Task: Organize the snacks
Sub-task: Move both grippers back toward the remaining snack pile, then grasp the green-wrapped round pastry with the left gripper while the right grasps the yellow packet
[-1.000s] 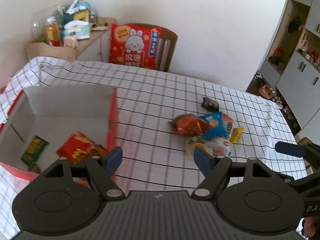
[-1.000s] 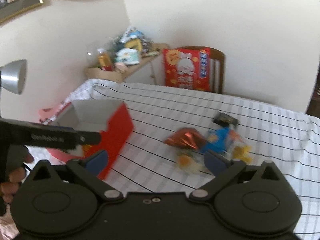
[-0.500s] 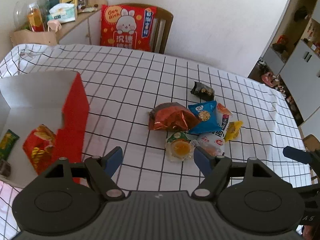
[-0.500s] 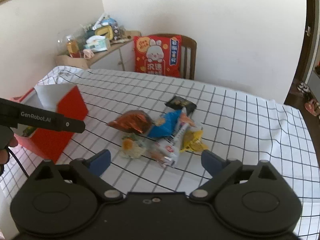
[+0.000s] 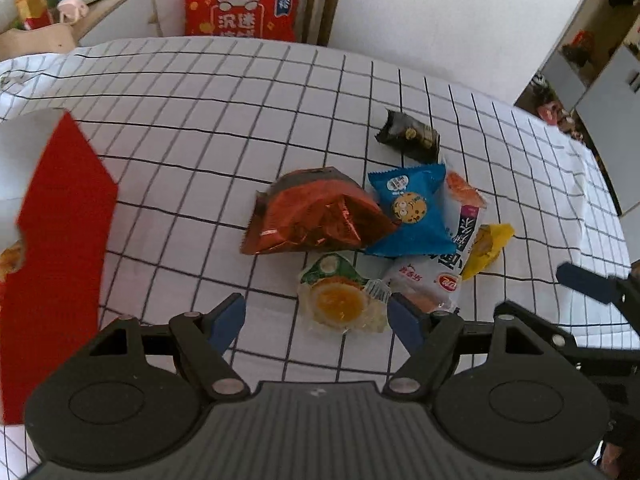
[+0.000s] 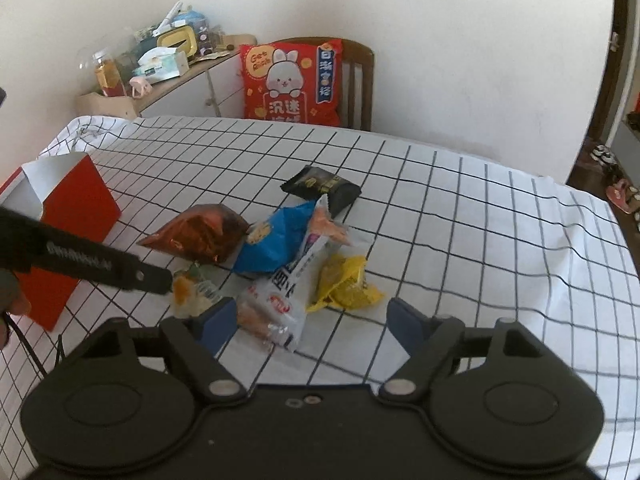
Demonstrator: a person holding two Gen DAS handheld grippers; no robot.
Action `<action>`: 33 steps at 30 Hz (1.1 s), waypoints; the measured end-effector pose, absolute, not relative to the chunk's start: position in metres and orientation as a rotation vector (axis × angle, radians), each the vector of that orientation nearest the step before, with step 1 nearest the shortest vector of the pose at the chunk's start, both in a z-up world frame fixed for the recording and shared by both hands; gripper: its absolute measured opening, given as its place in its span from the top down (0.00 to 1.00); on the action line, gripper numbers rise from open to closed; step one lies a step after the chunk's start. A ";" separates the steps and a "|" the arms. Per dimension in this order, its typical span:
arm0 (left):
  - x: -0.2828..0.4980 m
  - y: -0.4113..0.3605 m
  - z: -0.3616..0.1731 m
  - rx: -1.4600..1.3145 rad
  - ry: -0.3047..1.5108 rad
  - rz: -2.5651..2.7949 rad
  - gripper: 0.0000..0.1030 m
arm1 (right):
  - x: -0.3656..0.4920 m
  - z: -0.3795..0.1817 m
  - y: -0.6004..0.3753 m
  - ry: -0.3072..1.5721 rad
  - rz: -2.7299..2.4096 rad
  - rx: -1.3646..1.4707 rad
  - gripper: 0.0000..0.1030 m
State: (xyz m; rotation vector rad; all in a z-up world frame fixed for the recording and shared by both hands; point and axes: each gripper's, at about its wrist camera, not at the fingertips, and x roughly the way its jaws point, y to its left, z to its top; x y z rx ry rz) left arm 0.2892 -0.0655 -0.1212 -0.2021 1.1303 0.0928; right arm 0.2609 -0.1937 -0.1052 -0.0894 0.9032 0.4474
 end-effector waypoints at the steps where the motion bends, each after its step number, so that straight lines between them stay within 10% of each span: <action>1: 0.292 -0.066 -0.125 -0.204 1.139 0.090 0.25 | 0.265 -0.108 -0.192 0.908 0.449 -0.097 0.24; 33: 0.320 -0.080 -0.163 -0.205 1.215 -0.006 0.51 | 0.305 -0.152 -0.203 1.000 0.401 -0.020 0.66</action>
